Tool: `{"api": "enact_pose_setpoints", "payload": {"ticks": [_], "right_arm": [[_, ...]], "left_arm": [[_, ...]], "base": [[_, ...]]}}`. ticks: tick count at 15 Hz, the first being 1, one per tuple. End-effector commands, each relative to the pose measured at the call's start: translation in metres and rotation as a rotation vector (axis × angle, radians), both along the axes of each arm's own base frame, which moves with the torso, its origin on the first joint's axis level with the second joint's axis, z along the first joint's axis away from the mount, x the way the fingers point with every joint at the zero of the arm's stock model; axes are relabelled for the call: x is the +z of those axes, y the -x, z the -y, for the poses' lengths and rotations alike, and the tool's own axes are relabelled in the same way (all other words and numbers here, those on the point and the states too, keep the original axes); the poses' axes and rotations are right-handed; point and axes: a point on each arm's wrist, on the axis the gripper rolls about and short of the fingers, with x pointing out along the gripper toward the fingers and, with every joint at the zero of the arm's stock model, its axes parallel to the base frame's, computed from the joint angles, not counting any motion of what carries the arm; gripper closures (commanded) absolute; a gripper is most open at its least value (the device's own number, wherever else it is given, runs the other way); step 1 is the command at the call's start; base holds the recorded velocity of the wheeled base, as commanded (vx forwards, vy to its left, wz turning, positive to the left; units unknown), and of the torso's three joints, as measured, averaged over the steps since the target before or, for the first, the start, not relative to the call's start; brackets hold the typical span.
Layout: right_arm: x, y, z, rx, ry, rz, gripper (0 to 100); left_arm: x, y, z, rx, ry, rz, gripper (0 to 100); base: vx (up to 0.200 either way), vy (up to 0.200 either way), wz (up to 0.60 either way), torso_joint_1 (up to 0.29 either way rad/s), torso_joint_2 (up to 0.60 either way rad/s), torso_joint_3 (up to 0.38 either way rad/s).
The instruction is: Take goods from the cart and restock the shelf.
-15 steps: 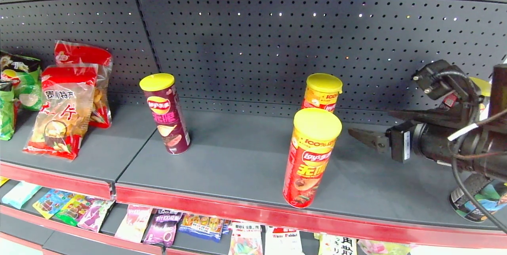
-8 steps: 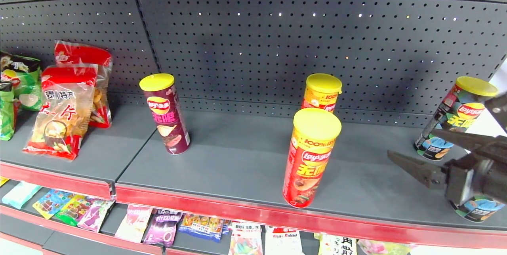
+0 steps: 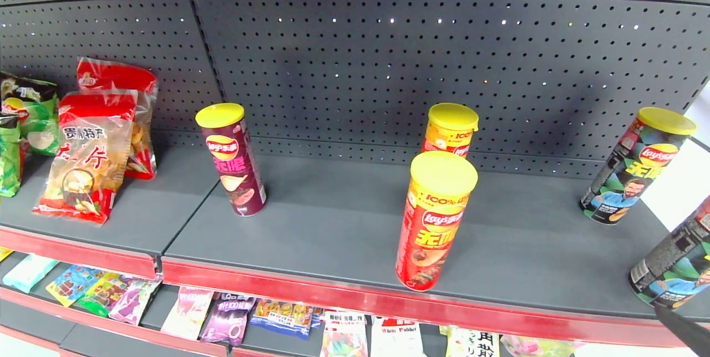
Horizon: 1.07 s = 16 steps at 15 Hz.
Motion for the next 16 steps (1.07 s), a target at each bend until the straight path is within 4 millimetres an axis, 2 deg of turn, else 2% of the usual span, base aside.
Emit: {"api": "enact_pose_setpoints", "payload": {"ticks": [1,8,16], "right_arm": [[-0.0054,0.0224,0.0105,-0.043,-0.026,0.043,0],[-0.0067,0.0227,0.0108,-0.040,0.020,0.038,0],[-0.0105,0.0242,0.0112,-0.033,0.039,0.012,0]], "left_arm": [[0.0000,-0.0002,0.0000,0.000,0.001,-0.002,0],[-0.0007,-0.0004,0.0001,0.003,0.006,-0.005,0],[-0.0007,-0.0004,0.0000,-0.001,0.005,-0.004,0]], "base": [[0.000,0.000,0.00,0.000,0.00,0.000],[0.000,0.000,0.00,0.000,0.00,0.000],[0.000,0.000,-0.60,0.002,0.00,0.001]]}}
